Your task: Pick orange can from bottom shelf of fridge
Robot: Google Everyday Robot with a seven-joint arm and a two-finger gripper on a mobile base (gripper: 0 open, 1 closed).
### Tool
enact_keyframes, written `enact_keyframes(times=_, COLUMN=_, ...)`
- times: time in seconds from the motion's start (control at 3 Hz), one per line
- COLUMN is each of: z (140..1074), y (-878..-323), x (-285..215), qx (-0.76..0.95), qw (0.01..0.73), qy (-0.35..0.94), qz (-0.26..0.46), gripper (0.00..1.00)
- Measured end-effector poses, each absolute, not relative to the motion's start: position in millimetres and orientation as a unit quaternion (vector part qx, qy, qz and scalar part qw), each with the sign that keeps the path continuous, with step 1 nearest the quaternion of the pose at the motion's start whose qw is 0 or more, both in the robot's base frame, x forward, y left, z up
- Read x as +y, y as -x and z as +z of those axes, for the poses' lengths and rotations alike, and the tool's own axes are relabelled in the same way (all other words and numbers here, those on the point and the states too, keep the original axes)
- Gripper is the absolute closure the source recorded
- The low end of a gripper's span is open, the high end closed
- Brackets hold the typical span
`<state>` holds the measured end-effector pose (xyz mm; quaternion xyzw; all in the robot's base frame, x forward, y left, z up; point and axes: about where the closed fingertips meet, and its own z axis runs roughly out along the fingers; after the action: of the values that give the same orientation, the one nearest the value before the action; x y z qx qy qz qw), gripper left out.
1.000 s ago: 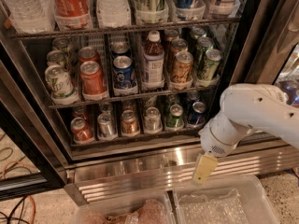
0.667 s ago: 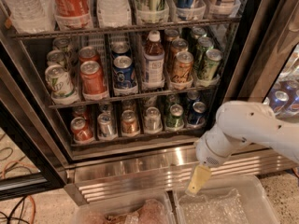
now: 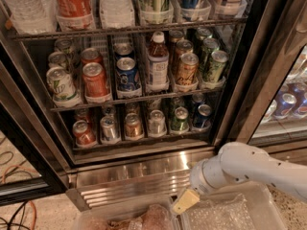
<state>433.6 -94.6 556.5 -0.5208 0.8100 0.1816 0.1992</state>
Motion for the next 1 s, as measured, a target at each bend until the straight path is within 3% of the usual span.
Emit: enact_keyframes(times=1.0, z=561.7, y=-466.4, x=-83.2, qx=0.810, qw=0.259, qy=0.493, qz=0.185, gripper=0.00)
